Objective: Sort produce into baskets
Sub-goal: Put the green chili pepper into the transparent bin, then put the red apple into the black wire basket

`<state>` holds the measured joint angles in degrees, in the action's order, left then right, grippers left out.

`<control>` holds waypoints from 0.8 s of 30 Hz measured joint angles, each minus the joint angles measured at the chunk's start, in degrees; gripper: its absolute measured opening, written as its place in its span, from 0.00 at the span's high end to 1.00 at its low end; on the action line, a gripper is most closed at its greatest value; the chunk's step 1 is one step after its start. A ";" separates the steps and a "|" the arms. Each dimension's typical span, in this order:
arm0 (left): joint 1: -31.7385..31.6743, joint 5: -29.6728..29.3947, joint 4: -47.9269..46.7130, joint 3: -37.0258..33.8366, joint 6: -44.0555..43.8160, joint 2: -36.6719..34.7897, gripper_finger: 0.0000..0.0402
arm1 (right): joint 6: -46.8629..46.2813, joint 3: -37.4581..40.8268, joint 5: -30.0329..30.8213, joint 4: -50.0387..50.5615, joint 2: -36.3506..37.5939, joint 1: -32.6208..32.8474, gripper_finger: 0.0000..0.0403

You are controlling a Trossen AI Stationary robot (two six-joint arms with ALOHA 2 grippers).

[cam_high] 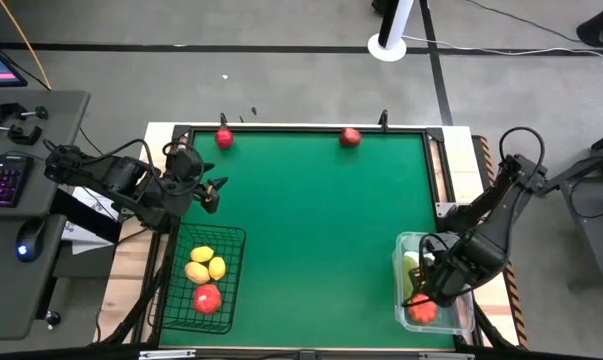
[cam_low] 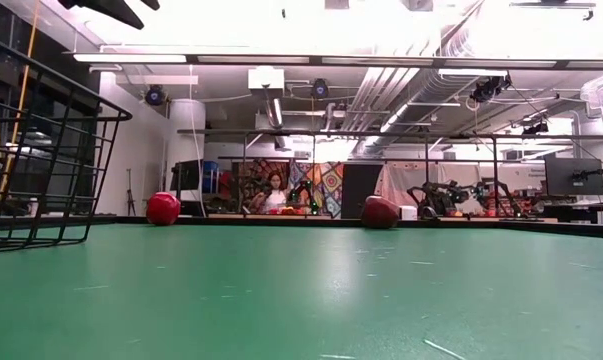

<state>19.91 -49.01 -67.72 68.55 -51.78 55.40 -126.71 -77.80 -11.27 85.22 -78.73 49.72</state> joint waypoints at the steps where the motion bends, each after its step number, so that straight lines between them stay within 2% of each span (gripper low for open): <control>1: -0.18 0.02 0.00 0.00 0.14 0.00 0.38 | 0.92 0.00 -0.78 -0.57 -0.01 -0.22 0.60; 7: -1.69 1.44 -0.06 0.00 3.18 0.00 0.38 | 7.43 -0.04 -7.85 -5.62 0.01 -2.92 0.36; 10: -2.41 2.86 -0.07 0.00 5.10 0.00 0.38 | 9.08 -0.04 -8.22 -9.91 0.03 -4.99 0.28; 12: -2.79 3.62 -0.07 0.00 6.42 0.00 0.38 | 11.74 -0.04 -3.48 -16.11 0.03 -6.88 0.26; 15: -3.22 3.84 -0.07 0.00 8.07 0.00 0.38 | 17.76 -0.14 10.45 -27.20 0.03 -11.45 0.25; 18: -3.58 3.87 -0.04 0.02 8.97 0.00 0.38 | 24.93 -0.20 21.60 -30.67 0.03 -18.92 0.25; 20: -3.92 3.89 0.16 0.01 8.97 0.00 0.38 | 30.91 -0.20 24.85 -29.32 0.02 -25.87 0.25; 24: -4.70 3.90 1.55 0.02 8.97 0.00 0.38 | 48.97 -0.20 26.78 -27.71 -1.08 -42.26 0.25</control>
<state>15.21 -45.11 -66.17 68.58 -42.81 55.40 -77.73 -78.00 15.51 57.52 -79.81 7.45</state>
